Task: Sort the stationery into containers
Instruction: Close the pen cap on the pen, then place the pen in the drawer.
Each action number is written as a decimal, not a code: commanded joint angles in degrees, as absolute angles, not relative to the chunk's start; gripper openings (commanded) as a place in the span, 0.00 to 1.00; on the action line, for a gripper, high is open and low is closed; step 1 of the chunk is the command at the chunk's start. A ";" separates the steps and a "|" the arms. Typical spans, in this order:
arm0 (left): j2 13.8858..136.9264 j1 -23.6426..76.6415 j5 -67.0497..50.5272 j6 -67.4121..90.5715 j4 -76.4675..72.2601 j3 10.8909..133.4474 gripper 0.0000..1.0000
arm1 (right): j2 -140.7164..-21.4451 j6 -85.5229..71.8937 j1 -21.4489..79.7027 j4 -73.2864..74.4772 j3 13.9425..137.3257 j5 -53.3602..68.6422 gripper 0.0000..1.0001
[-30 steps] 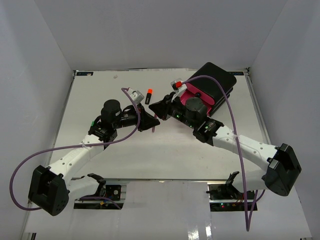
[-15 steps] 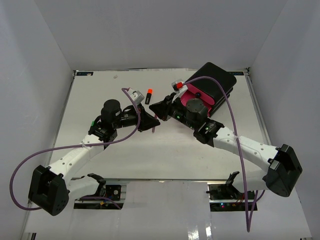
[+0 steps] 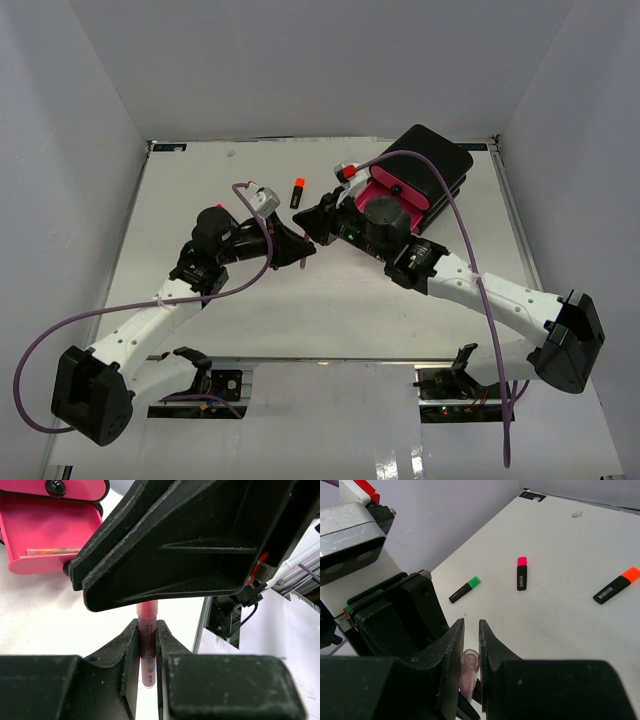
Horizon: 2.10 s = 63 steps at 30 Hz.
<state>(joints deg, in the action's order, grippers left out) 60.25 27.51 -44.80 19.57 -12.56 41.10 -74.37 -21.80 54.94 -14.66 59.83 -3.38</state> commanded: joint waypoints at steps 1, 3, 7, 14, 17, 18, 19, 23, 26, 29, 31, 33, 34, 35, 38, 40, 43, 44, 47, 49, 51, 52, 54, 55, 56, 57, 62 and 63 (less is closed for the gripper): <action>55.64 26.19 -42.98 20.74 -26.54 41.93 0.19 | -77.08 -19.25 57.04 1.32 58.79 -2.28 0.08; 55.37 26.19 -43.33 21.35 -26.54 40.35 0.26 | -77.17 -18.99 56.95 1.32 60.20 -3.43 0.08; 54.58 26.19 -43.77 21.97 -26.02 38.15 0.41 | -77.69 -18.20 56.43 1.23 62.75 -4.48 0.08; 54.31 26.28 -45.44 22.85 -25.40 36.04 0.57 | -79.28 -17.49 55.28 0.70 66.44 -5.45 0.08; 54.49 26.28 -46.41 23.46 -25.14 35.42 0.65 | -79.72 -17.05 54.67 -1.12 67.14 -6.15 0.08; 54.41 26.28 -46.58 23.55 -24.88 35.25 0.66 | -79.72 -16.70 54.15 -1.32 67.32 -6.24 0.08; 54.32 26.28 -46.58 23.64 -24.00 34.98 0.66 | -79.72 -16.44 53.88 -1.41 67.50 -6.33 0.08; 53.09 26.28 -45.53 23.12 -21.45 34.02 0.70 | -79.02 -13.98 51.52 -1.58 67.85 -7.64 0.08; 51.86 26.28 -42.37 22.50 -16.81 33.92 0.75 | -77.96 -11.87 48.44 -1.58 66.89 -8.00 0.08; 51.06 26.28 -36.40 21.54 -11.53 34.63 0.85 | -76.99 -7.22 44.75 -1.06 65.83 -8.61 0.08; 50.98 26.28 -32.98 21.10 -8.98 35.07 0.89 | -76.82 -2.41 42.73 -0.09 65.74 -9.22 0.08; 51.24 26.19 -27.18 20.31 -4.50 36.47 0.95 | -76.90 1.56 40.70 2.00 65.66 -11.41 0.08; 52.02 26.19 -25.07 20.13 -2.83 37.08 0.96 | -77.17 4.89 40.08 2.20 65.48 -13.69 0.08; 52.55 26.10 -21.05 19.95 -1.25 37.79 0.98 | -77.34 6.49 38.86 2.28 65.30 -14.15 0.08; 55.28 25.58 -15.84 19.07 7.09 41.30 0.98 | -78.57 11.49 36.92 2.02 64.86 -15.47 0.08; 56.59 25.05 -10.56 17.93 10.09 43.59 0.98 | -80.32 13.96 36.30 1.85 65.30 -17.83 0.08; 58.09 24.35 -5.02 16.09 13.18 44.03 0.98 | -83.74 17.83 35.69 1.58 66.35 -19.50 0.08; 58.01 24.17 -4.05 15.74 13.36 43.77 0.98 | -84.63 19.41 35.68 1.15 66.62 -20.03 0.10; 57.66 24.08 -2.11 14.50 13.88 42.28 0.98 | -88.50 21.26 35.42 0.70 67.85 -22.06 0.14; 57.48 23.99 -0.89 13.80 14.50 42.19 0.98 | -91.21 22.15 35.33 0.70 68.64 -22.85 0.18; 57.22 23.99 2.10 13.36 15.20 42.01 0.98 | -93.68 22.32 35.16 0.70 69.78 -23.12 0.26; 57.22 23.99 2.63 13.19 15.38 42.01 0.98 | -94.30 22.32 35.24 0.70 70.13 -23.12 0.30; 56.95 23.99 2.90 12.75 15.73 42.01 0.98 | -95.36 21.89 35.16 0.70 71.01 -22.42 0.44; 56.95 23.99 3.25 12.74 15.73 42.01 0.98 | -95.54 21.54 35.16 0.88 71.28 -22.06 0.50; 56.87 23.99 3.51 12.74 15.82 42.01 0.98 | -95.54 21.19 35.24 1.23 71.80 -21.54 0.64; 56.69 23.99 3.60 12.74 15.91 41.92 0.98 | -95.19 20.57 35.16 1.49 71.98 -20.75 0.69; 55.64 23.99 6.06 12.92 16.08 41.92 0.98 | -92.03 19.51 35.42 1.93 72.07 -18.81 0.84; 55.46 23.99 6.93 13.09 16.26 42.01 0.98 | -90.19 19.51 35.51 2.02 71.90 -18.46 0.84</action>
